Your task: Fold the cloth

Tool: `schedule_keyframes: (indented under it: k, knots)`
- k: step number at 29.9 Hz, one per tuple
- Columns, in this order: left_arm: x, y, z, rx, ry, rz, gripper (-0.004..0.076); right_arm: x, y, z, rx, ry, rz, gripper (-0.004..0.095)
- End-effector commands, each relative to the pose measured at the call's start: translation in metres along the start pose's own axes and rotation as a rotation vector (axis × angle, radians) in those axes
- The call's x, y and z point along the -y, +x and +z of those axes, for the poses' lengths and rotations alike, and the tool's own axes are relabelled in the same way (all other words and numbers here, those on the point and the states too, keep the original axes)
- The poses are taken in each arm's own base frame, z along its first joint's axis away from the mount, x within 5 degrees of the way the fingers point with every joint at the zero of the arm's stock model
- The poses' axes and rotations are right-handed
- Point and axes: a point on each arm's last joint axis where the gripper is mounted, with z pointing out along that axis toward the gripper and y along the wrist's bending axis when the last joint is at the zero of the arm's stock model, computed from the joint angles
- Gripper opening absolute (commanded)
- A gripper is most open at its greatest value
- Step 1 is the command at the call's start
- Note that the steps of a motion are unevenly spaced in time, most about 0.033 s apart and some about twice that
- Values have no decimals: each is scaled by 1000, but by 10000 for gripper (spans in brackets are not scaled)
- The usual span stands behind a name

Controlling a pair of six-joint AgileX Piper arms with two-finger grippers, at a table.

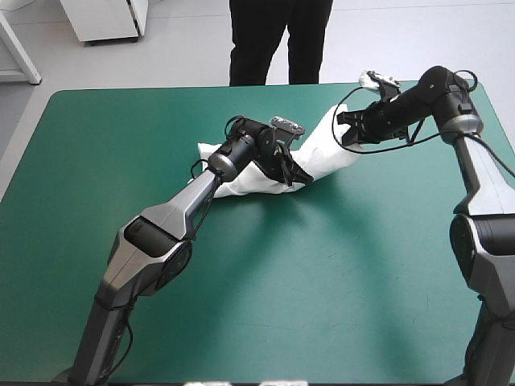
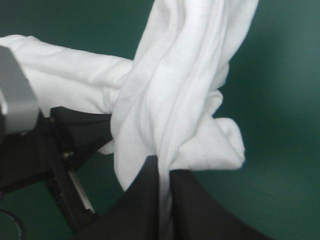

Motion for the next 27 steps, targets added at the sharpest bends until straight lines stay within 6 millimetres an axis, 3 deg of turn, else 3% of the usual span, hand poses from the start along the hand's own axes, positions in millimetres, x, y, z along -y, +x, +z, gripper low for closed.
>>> schedule_keyframes:
  k: [1,7,11,14,18,23,27]
  knots:
    - [9,-2,-24,-2,32,-5,-8,-49,0,-42,107,-71,-108,-10]
    - [9,-3,-24,0,32,-5,-8,-81,7,-50,114,-96,-181,-9]
    - [9,-3,-24,0,28,-3,-8,-84,8,-50,112,-98,-188,-10]
    - [9,-1,-37,-35,10,-7,-8,-83,7,-50,119,-84,-192,-9]
    - [9,1,-69,-63,-30,-20,-8,-82,6,-50,129,-80,-191,-9]
    - [10,-3,-135,53,-100,-15,-10,-82,6,-49,130,-81,-203,-10]
    - [8,1,-169,96,-160,-2,-10,-82,6,-49,131,-82,-205,-9]
